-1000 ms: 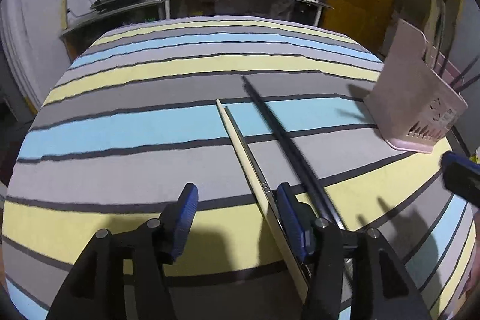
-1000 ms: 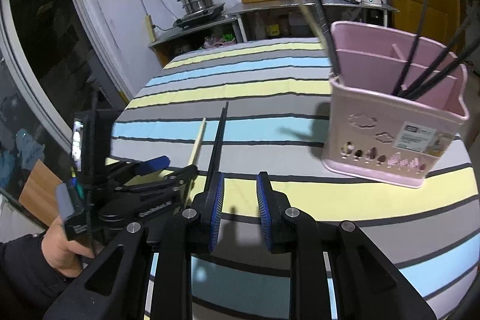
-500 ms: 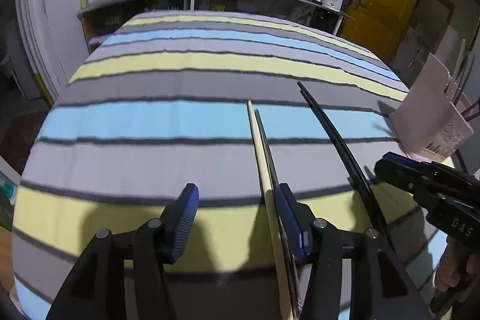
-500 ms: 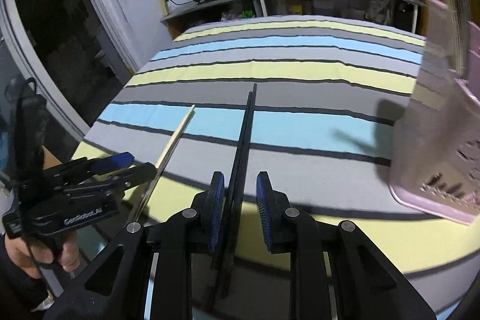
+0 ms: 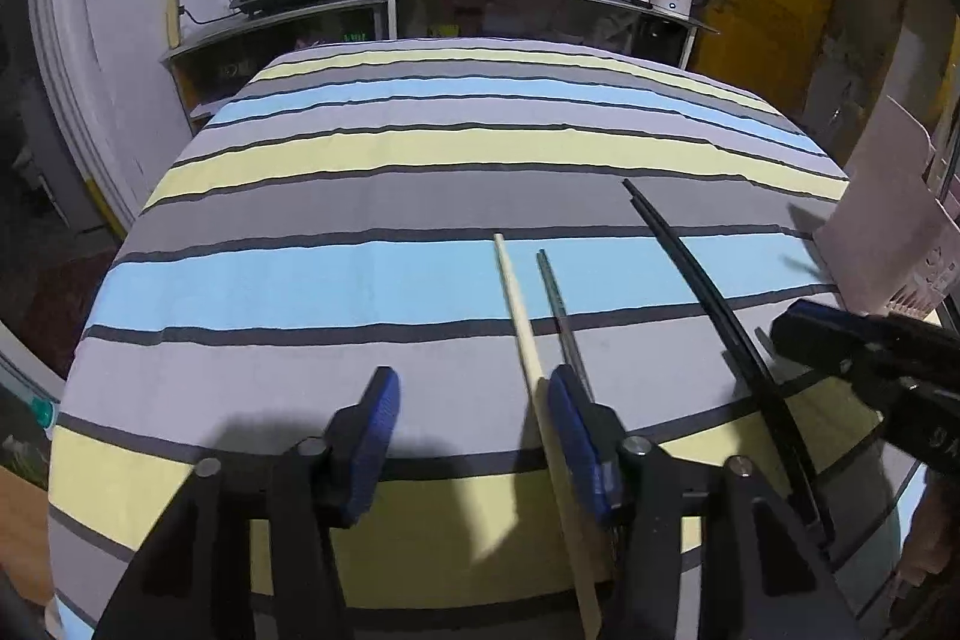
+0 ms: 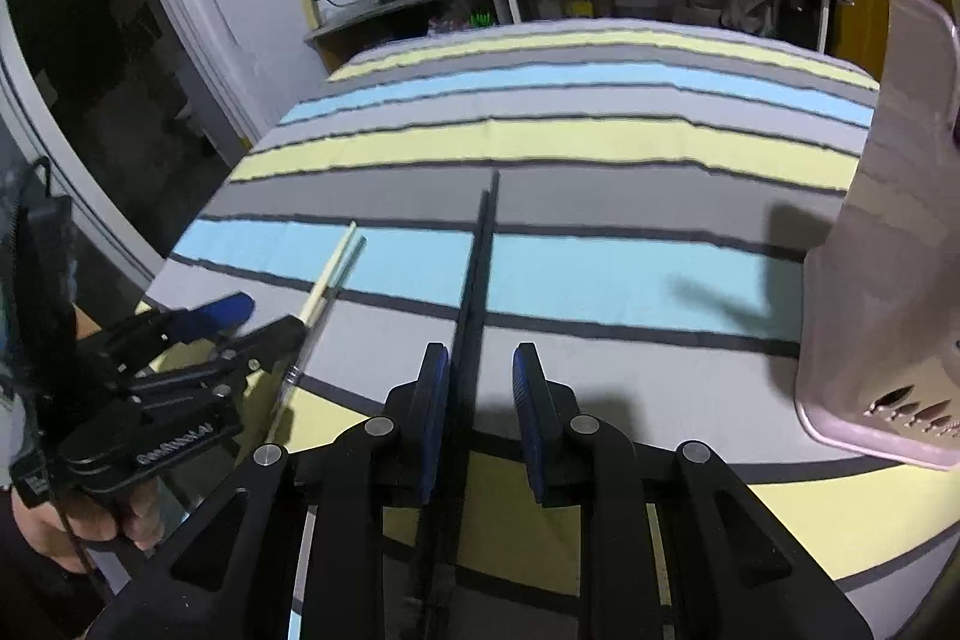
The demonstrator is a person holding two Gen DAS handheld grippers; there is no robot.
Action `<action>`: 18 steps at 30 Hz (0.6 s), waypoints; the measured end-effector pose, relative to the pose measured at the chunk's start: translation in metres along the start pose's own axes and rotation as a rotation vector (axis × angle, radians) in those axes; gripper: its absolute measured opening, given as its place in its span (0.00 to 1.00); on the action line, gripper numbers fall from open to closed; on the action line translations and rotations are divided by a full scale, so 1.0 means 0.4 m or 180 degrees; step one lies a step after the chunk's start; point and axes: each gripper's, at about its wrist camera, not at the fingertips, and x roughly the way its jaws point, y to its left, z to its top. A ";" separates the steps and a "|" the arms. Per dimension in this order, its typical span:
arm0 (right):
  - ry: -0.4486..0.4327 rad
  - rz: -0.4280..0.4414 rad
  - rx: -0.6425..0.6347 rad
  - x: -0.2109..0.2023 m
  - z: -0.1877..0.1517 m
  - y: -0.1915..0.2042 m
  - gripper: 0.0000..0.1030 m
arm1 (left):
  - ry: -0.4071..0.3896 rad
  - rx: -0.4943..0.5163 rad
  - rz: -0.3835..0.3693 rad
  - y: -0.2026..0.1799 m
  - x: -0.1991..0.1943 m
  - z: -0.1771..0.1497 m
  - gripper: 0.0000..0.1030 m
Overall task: Organize utensils
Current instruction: 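Grasp a black chopstick with the right tool while the left tool grasps a wooden chopstick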
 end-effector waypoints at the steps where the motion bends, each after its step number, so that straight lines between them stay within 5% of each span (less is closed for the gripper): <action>1: -0.0016 0.0009 -0.0014 -0.002 0.004 0.007 0.22 | 0.0001 -0.0017 0.0009 0.005 -0.002 0.000 0.41; 8: -0.0087 0.0097 -0.0078 -0.015 0.027 0.039 0.22 | 0.0014 -0.0165 0.0115 0.067 -0.014 -0.005 0.35; 18: -0.0049 0.0224 -0.0133 0.011 0.048 0.090 0.22 | 0.0111 -0.0328 -0.0054 0.104 0.031 0.061 0.35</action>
